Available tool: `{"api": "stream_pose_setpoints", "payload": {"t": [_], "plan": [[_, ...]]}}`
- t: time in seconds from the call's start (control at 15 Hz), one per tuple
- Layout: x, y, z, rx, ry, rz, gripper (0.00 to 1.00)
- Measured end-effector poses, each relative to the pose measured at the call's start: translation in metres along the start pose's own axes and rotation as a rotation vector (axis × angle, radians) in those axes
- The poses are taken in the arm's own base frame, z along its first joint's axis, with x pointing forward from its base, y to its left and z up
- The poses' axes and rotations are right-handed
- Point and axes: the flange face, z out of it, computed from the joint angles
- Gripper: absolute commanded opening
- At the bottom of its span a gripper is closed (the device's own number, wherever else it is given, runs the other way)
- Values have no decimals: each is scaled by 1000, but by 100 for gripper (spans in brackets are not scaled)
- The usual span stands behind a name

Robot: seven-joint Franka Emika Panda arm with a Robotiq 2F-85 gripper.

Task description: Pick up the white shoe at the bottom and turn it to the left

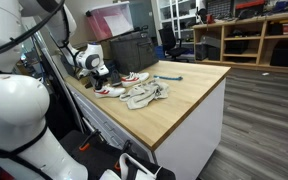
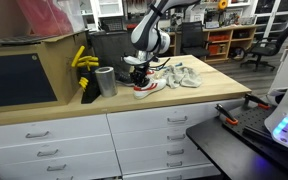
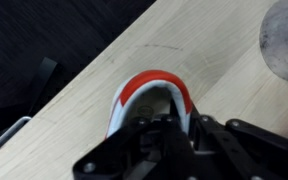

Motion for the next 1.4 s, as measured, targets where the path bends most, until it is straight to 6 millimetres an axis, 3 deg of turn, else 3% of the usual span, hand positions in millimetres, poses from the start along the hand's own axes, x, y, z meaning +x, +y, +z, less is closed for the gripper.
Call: {"api": "stream_pose_setpoints", "payload": {"t": [0.2,0.53,0.73,0.93,1.4], "plan": [[-30,2,5,-43,4,-120,2],[-112,10,5,-145,-59,-393,2],[-139,12,-1,-252,-81,-539,2],[-139,10,-10,-372,-100,-674,2],[-106,-6,-35,-628,-108,-983,2]]}}
